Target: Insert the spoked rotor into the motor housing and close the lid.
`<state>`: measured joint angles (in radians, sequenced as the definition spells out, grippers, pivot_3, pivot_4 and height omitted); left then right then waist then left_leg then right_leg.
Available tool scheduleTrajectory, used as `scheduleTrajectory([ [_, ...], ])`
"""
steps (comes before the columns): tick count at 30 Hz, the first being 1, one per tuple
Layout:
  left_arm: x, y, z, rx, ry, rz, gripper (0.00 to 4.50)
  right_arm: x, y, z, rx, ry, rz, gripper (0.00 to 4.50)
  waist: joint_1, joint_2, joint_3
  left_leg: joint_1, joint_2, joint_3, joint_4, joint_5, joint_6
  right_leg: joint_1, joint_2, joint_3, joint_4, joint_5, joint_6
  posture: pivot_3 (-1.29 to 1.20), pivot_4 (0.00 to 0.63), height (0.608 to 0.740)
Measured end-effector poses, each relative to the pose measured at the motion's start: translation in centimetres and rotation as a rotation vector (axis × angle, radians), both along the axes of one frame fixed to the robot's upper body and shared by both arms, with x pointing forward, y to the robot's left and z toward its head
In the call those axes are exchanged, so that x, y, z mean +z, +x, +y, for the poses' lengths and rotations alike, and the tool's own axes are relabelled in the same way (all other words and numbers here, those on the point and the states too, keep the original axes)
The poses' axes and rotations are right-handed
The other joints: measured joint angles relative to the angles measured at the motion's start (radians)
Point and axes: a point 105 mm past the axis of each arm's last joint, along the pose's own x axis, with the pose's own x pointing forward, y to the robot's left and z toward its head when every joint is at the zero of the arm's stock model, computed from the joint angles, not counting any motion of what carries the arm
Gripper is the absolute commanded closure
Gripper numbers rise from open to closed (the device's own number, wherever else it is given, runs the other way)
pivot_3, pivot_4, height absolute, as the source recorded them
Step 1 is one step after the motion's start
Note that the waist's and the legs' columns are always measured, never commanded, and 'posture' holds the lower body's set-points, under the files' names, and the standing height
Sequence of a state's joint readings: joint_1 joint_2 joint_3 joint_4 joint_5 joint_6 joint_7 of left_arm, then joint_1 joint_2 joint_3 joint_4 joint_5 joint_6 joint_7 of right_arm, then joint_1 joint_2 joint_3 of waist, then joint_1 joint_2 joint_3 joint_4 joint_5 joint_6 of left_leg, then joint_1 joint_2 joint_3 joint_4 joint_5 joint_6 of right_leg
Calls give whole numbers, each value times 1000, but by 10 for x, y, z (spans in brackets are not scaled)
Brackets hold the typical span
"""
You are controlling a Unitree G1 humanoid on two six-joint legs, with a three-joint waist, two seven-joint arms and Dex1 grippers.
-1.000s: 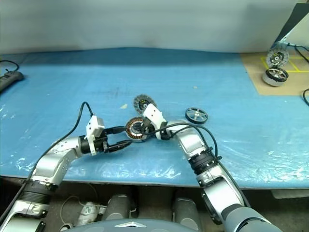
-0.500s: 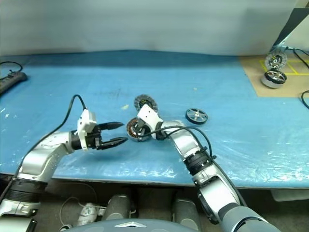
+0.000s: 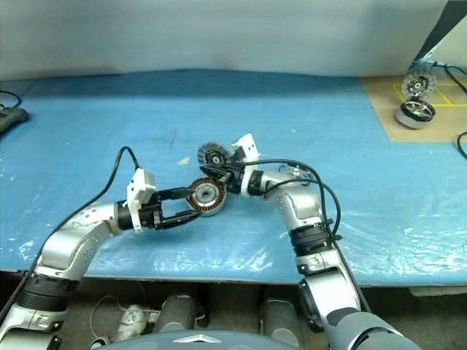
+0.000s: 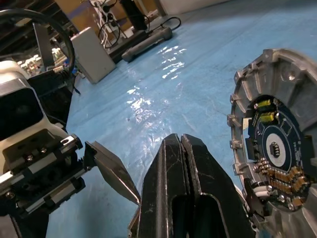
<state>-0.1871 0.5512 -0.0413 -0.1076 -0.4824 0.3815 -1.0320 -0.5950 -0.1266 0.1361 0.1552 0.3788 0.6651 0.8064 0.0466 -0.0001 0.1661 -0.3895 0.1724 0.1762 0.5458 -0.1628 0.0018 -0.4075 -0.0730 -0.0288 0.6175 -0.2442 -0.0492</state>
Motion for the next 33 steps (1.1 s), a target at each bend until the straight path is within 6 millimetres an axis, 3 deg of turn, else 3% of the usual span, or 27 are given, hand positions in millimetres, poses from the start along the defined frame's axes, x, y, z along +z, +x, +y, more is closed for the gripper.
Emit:
scheduleTrajectory([
  [4, 8, 7, 1, -3, 3, -24, 835, -12, -10, -16, 13, -135, -70, 4486, 11, -1, 1, 1, -1, 0, 2, 0, 0, 3, -1, 1, -1, 0, 0, 0, 150, 740],
  [7, 10, 6, 2, -14, 12, -30, 835, -21, -16, -46, -31, -264, -141, 4486, 22, -1, 1, 3, -1, 0, 1, 0, -1, 4, 0, 1, -3, 0, 1, 0, 150, 740],
  [9, 15, 2, -2, -33, -5, -33, 835, -23, -23, -77, -75, -362, -179, 4486, 29, -2, 1, 3, -1, 0, 0, 0, -1, 4, 0, 1, -4, 0, 1, 0, 150, 740],
  [12, 22, -2, -7, -46, -27, -47, 835, -14, -27, -116, -136, -533, -275, 3919, 30, -1, 2, 3, -1, 0, 0, 0, -1, 5, 0, 1, -4, 0, 1, 0, 150, 740],
  [14, 20, -4, -6, -39, -27, -36, 835, 7, -20, -139, -223, -586, -338, 3276, 19, -2, 2, 6, -1, 0, 0, -1, 1, 6, 0, 2, -3, 0, 1, 0, 150, 740],
  [19, 19, -7, -11, -44, -35, -31, 835, 36, 7, -173, -392, -676, -413, 1517, 15, -2, 2, 8, -1, 0, 1, -1, 2, 7, 1, 3, -1, 0, 1, 0, 150, 740],
  [21, 19, -6, -13, -42, -45, -30, 835, 41, 17, -183, -441, -706, -388, 875, 17, -1, 2, 7, -1, 0, 1, -1, 2, 7, 1, 3, -1, 0, 1, 0, 150, 740],
  [27, 2, -5, -28, -62, -57, 3, 835, 37, 34, -198, -457, -766, -294, 875, 22, -1, 2, 6, -1, 0, 1, 0, 4, 6, 1, 2, -1, 0, 0, 0, 150, 740],
  [33, -3, 4, -24, -33, -24, 10, 835, 24, 22, -187, -340, -719, -172, 875, 23, -1, 2, 5, 0, 0, 3, 0, 5, 5, 1, 2, 0, 0, 0, 0, 150, 740],
])
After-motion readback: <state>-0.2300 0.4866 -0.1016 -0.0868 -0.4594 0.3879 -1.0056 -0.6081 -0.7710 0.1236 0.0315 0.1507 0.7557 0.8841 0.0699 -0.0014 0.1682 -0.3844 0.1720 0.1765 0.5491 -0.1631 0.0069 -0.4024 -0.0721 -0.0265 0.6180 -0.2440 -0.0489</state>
